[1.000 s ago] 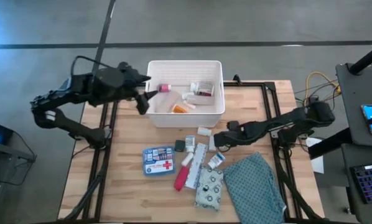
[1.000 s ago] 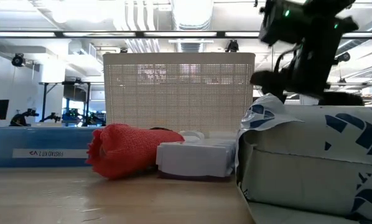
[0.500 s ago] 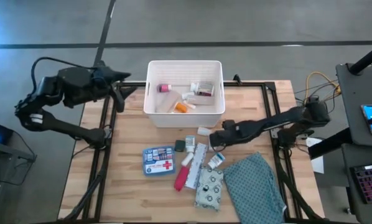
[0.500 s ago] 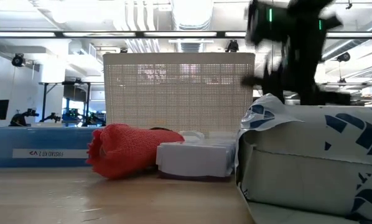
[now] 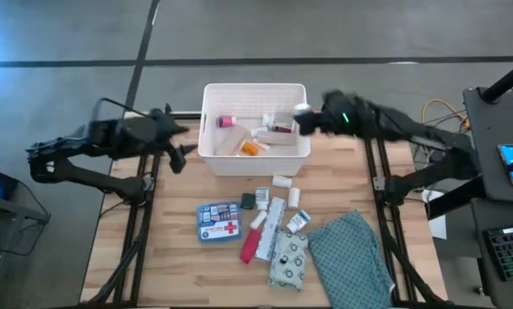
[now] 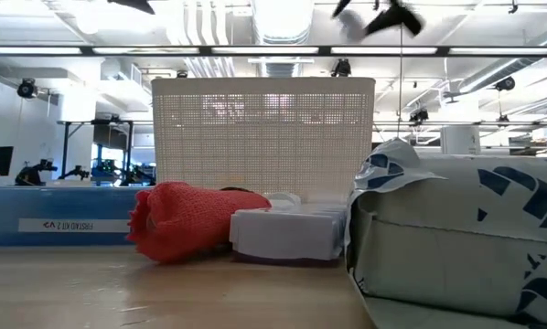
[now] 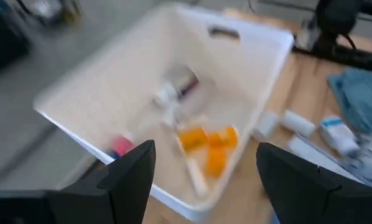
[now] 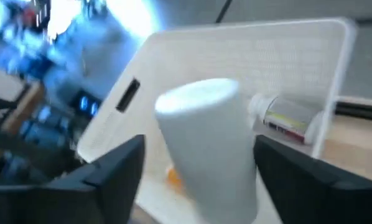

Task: Pick & place medical supplies in basket/bin
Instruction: Put the white bottle into the white bin, then put the white and blue bottle into the white bin

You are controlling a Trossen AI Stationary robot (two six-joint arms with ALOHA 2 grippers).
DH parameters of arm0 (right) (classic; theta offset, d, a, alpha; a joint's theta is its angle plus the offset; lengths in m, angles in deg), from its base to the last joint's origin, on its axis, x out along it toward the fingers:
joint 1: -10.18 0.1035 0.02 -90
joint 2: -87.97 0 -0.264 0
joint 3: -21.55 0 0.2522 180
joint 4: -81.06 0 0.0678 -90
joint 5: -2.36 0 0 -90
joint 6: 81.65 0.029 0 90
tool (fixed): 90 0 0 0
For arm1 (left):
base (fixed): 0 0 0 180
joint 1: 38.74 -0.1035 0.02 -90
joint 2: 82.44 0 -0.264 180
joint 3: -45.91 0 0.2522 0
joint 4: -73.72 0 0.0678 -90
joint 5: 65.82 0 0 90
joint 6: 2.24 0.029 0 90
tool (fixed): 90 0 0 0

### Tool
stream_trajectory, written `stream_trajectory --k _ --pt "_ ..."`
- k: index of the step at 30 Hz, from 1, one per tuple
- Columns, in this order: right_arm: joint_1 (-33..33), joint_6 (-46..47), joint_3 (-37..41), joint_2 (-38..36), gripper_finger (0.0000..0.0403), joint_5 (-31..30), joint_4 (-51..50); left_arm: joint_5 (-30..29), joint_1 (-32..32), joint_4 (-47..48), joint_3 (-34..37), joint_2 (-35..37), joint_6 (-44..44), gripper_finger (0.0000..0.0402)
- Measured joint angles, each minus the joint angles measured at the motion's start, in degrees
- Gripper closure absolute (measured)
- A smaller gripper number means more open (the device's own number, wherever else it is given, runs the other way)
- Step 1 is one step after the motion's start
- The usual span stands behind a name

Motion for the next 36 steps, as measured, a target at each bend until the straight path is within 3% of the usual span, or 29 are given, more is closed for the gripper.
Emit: stream_trajectory --k 3,6,9,11,14,17,21,26,31,36 --pt "-10.95 -4.9 -3.9 6.01 0.0069 19.92 -0.43 3.46 0.0 -0.73 4.57 -0.43 -6.8 0.0144" --pt "-17.44 -11.29 -7.07 10.7 0.0041 37.65 -1.28 7.27 0.08 -4.8 9.31 -1.64 -13.3 0.0144" --pt "-18.71 -17.7 -10.54 11.95 0.0034 42.5 -8.36 12.63 1.22 -14.66 14.23 -3.71 -16.46 0.0144" --pt "-18.47 -24.06 -12.45 11.41 0.0032 39.5 -16.88 16.43 3.04 -24.3 17.4 -5.66 -16.43 0.0144" --pt "-16.19 -28.93 -13.68 8.69 0.0032 27.31 -27.71 19.22 5.96 -35.47 20.9 -10.34 -16.47 0.0144" --pt "-13.32 -30.67 -12.73 3.89 0.0031 15.3 -32.77 18.89 8.9 -36.89 21.4 -17.52 -17.34 0.0144" --pt "-10.69 -26.8 -9.89 -1.95 0.0031 8.04 -33.2 17.38 9.39 -36.63 17.73 -28.76 -23.89 0.0144" --pt "-10.52 -20.94 -6.42 -8.03 0.0031 6.71 -33.36 14.88 8.92 -29.1 5.47 -43.29 -34.82 0.0144" --pt "-10.44 -20.87 -2.1 -12.64 0.003 5.85 -33.39 10.69 8.94 -13.31 -12.8 -57.29 -40.42 0.0144" --pt "-10.46 -20.75 2.25 -16.52 0.003 5.66 -33.59 10.21 8.85 3.44 -29.38 -70.35 -42.03 0.0144"
